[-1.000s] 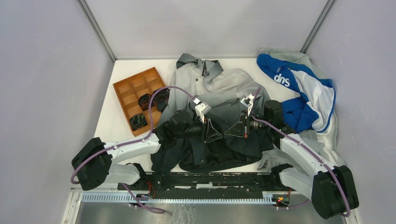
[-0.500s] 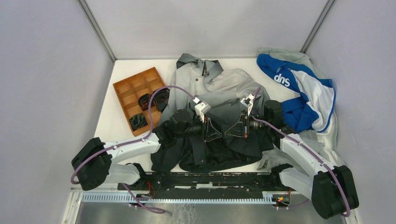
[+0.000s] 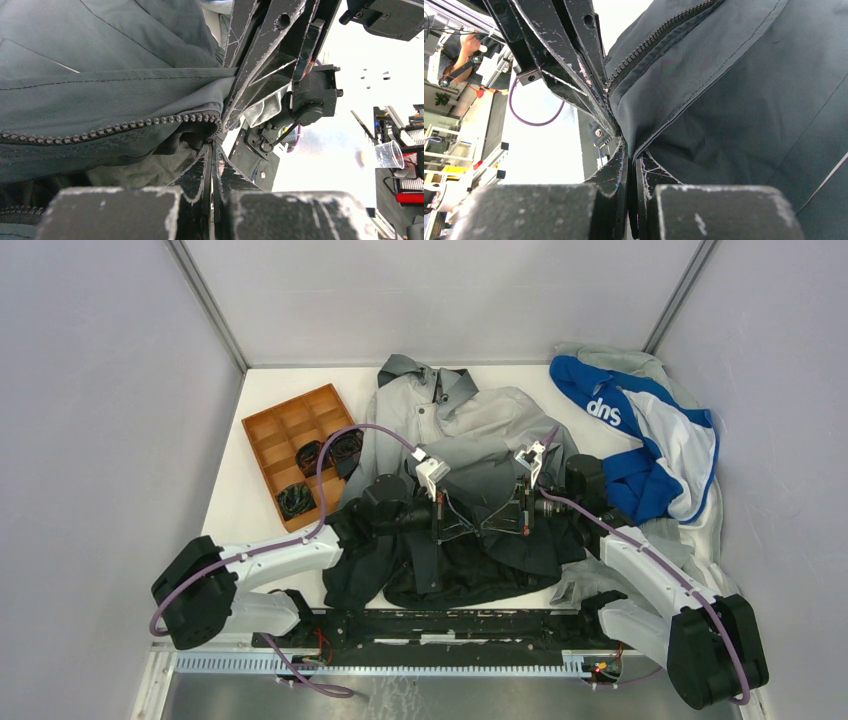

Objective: Zip up the jacket
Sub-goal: Adjust the zipper on the jacket.

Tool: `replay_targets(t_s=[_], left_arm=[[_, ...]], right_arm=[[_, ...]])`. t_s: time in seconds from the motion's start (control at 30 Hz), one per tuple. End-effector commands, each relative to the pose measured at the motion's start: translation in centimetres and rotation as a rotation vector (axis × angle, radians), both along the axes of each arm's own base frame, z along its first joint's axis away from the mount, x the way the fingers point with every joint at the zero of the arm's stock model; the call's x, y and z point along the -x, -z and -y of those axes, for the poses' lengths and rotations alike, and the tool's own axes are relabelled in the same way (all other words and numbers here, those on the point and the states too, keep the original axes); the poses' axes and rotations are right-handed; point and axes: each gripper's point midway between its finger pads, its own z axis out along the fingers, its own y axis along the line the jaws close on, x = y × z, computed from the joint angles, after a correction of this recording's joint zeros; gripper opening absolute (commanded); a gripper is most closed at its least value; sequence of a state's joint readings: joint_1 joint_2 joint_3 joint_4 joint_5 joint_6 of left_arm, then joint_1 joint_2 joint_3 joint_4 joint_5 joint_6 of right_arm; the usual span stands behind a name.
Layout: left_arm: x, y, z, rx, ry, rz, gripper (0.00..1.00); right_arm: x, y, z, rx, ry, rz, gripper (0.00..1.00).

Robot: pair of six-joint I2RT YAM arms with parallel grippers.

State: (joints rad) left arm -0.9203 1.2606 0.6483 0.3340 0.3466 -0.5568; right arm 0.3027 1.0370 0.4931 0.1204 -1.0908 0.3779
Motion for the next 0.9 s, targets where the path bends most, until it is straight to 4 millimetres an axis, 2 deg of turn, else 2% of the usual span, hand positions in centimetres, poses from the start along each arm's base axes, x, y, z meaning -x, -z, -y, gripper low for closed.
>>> replay_targets(t_s=[0.0,0.57,0.73,0.87], left_arm=[[0.0,-3.0,0.4,0.071,0.010,0.028,0.02],[2.2,-2.6,0.7,0.034,0.157,0.017,0.02],[2.8,-1.9,1.0,0.005,0.195,-0.002,0.02],[2.9,-1.1,1.2,-0.043,0.212,-0.012,0.02]], right_arm=[[-0.3,-0.8,-0.1,-0.020,-0.003,0.055,0.00],[-1.2,0.2,0.2,0.021,0.047,0.037,0.00],[-1.2,0.2,0.2,0.024,0.038,0.049,0.00],[-1.6,0.7,0.6,0.078,0.038,0.128,0.00]])
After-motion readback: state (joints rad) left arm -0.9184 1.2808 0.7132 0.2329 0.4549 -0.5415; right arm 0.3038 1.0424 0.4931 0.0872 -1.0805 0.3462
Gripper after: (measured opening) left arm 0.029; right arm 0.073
